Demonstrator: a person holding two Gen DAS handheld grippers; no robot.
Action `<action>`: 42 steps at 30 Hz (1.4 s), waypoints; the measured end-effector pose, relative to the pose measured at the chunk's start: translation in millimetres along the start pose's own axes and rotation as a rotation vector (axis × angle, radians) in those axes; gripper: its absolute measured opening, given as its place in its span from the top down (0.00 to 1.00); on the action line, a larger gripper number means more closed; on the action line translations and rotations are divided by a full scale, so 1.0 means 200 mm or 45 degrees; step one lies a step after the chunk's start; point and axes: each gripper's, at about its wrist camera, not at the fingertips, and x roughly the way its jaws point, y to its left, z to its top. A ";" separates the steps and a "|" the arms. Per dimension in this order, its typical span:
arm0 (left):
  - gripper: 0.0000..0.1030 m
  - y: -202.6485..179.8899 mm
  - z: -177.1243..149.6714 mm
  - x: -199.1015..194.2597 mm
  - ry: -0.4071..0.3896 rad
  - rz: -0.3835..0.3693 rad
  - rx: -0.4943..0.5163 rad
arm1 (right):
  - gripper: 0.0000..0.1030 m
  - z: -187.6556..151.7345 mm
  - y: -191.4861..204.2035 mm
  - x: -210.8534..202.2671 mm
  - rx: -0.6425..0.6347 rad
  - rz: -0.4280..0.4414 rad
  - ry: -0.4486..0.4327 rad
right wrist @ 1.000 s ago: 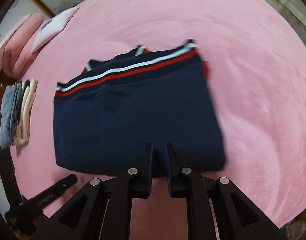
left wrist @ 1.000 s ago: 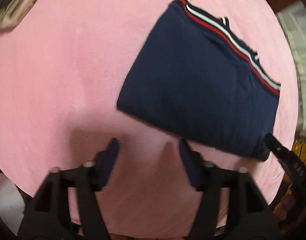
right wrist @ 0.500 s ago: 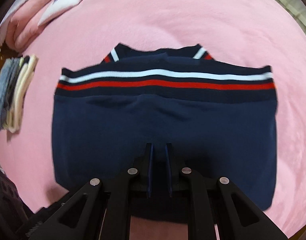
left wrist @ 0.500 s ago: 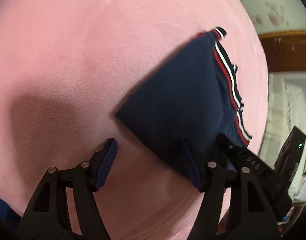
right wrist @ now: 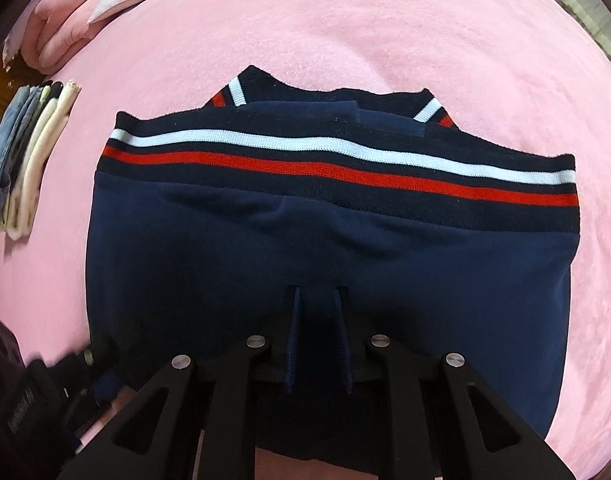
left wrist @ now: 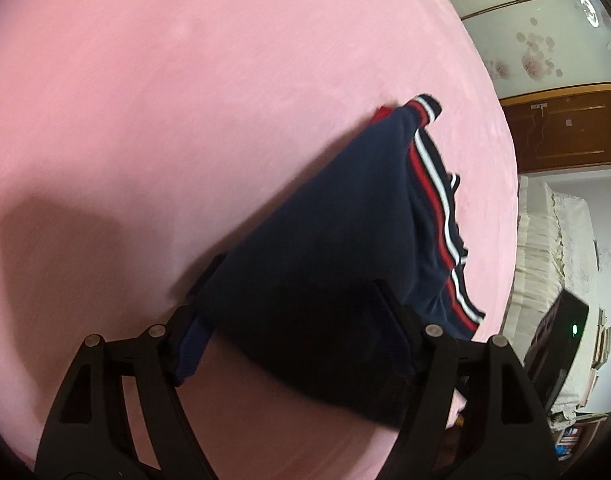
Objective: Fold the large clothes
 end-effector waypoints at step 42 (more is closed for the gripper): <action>1.00 -0.99 -0.46 -0.42 -0.020 -0.397 1.020 | 0.80 -0.16 -0.79 -0.41 0.219 0.504 -0.144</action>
